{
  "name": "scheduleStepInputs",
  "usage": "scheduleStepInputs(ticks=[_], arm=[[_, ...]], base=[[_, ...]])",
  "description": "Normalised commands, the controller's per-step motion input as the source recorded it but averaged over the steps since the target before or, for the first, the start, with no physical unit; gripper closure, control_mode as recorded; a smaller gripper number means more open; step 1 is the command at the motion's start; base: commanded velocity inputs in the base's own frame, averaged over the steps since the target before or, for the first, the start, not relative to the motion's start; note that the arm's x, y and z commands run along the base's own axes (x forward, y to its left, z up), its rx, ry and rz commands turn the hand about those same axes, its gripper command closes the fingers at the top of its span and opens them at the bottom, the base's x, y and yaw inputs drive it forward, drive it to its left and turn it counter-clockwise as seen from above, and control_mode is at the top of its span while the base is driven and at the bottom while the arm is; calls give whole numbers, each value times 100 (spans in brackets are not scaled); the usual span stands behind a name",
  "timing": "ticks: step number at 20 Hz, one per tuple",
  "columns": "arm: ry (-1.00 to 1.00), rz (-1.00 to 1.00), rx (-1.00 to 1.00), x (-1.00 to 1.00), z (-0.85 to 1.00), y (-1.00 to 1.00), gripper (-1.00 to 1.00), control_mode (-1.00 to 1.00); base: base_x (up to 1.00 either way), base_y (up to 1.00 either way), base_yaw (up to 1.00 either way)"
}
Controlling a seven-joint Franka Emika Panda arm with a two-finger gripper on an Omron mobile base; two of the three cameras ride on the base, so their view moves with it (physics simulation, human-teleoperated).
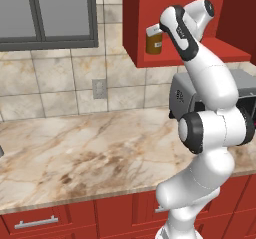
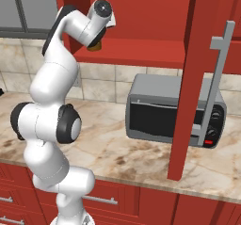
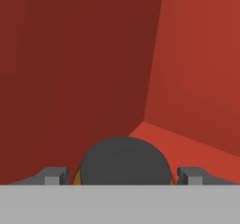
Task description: Collect the turmeric, mayonnaise, and shaker from the cabinet and place them next to the stove.
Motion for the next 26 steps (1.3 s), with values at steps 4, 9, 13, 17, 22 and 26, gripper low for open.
scheduleStepInputs(ticks=[4, 9, 13, 17, 22, 26], arm=[[0, 1, 0, 0, -5, 0, 100, -100], [0, 2, 0, 0, -2, 0, 100, -100], [2, 0, 0, 0, 0, 0, 100, -100], [-4, 0, 0, -8, 1, 0, 100, -100], [-3, 0, 0, -29, 0, 0, 100, -100], [1, 0, 0, -22, -11, -4, 100, -100]], base=[[0, 0, 0], [0, 0, 0], [0, 0, 0], [0, 0, 0], [0, 0, 0], [0, 0, 0]])
